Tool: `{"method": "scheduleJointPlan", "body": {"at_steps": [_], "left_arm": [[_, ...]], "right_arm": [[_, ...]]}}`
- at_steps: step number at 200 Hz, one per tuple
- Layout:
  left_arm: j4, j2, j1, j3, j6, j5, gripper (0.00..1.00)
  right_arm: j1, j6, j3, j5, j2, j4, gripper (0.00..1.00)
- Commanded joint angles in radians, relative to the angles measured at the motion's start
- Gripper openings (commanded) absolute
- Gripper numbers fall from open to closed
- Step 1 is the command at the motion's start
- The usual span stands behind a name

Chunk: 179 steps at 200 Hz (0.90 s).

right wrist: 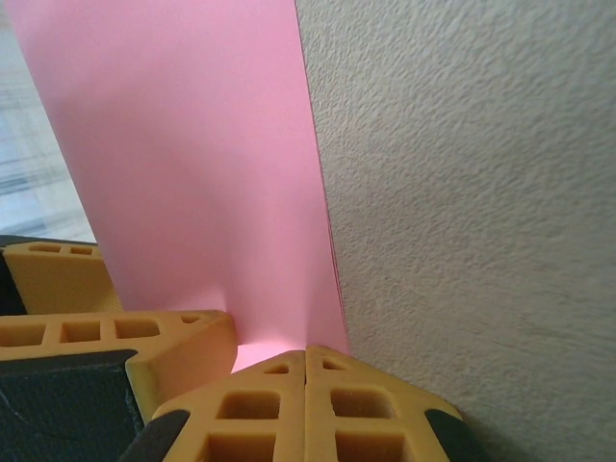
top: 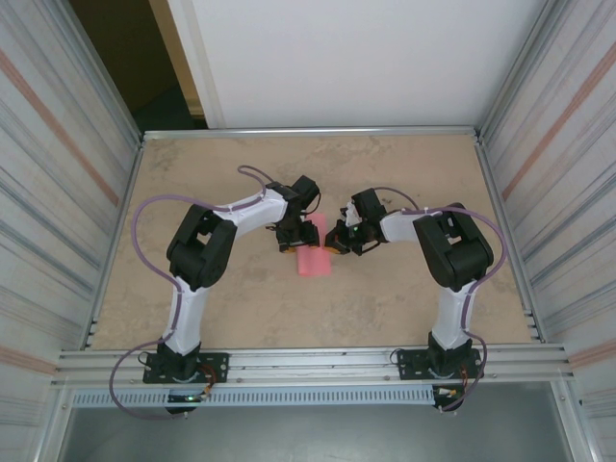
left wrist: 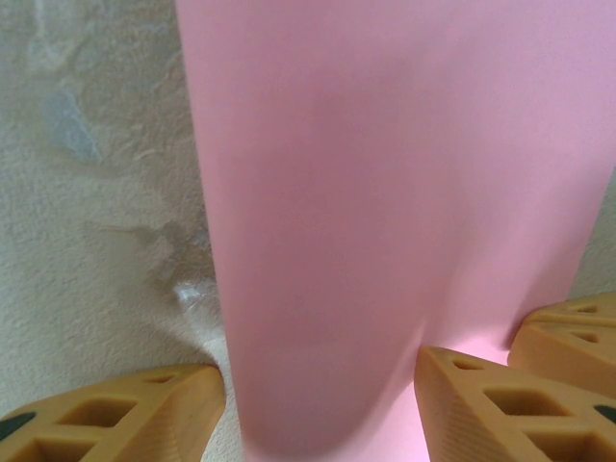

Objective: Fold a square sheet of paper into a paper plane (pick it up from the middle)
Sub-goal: Hold the square sheet of paper at the center of the table.

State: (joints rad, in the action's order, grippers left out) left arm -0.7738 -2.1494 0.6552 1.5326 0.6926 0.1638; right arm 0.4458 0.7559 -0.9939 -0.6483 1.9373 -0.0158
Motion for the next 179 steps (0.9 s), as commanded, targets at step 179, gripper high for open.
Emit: {"method": "scheduleJointPlan", "body": {"at_steps": [179], "left_arm": [[0.365,0.332,-0.005,-0.201,-0.014,0.242,0.33]], "right_arm": [[0.005,-0.036,0.015,0.142,0.119,-0.187,0.0]]}}
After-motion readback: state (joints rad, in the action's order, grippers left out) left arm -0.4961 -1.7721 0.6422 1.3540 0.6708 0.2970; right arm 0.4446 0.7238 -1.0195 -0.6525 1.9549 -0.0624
